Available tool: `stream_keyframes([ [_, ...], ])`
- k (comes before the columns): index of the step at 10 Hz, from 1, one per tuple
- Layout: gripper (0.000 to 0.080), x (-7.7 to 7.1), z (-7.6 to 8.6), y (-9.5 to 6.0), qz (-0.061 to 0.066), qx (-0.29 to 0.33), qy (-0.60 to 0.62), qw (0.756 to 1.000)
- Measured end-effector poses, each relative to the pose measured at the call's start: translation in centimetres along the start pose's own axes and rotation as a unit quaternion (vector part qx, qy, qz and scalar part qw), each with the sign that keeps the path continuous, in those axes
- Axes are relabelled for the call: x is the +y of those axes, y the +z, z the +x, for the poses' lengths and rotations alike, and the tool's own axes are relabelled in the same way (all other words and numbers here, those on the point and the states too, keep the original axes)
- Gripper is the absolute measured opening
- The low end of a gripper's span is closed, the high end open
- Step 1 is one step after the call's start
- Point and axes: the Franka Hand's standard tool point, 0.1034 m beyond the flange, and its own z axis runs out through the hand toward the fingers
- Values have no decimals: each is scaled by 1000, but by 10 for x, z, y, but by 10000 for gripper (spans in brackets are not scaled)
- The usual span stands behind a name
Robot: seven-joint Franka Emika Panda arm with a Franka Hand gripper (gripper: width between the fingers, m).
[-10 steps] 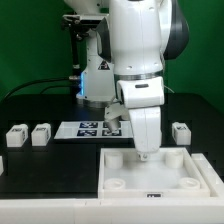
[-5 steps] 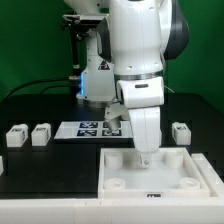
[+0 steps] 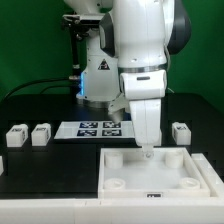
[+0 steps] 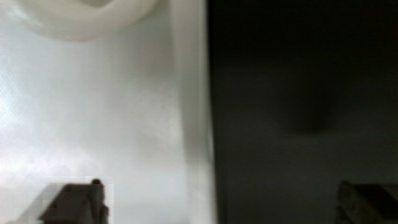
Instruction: Assemble one leg
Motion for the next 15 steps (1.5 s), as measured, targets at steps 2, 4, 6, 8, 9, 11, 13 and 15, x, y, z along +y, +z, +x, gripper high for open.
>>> stream_keyframes([
  [2, 649, -15, -5, -15, -3, -6, 17, 1000],
  [4, 649, -21, -9, -20, -4, -8, 26, 1000],
  [6, 649, -21, -9, -19, -3, -8, 52, 999],
  [8, 649, -21, -8, -19, -3, -7, 160, 987],
  [9, 649, -22, -9, -18, -3, -7, 187, 982],
  [11, 649, -32, -7, -16, 1, -1, 344, 939],
  [13, 649, -39, 8, -15, 8, 2, 481, 877],
  [15, 649, -46, 26, -13, 14, 3, 596, 803],
])
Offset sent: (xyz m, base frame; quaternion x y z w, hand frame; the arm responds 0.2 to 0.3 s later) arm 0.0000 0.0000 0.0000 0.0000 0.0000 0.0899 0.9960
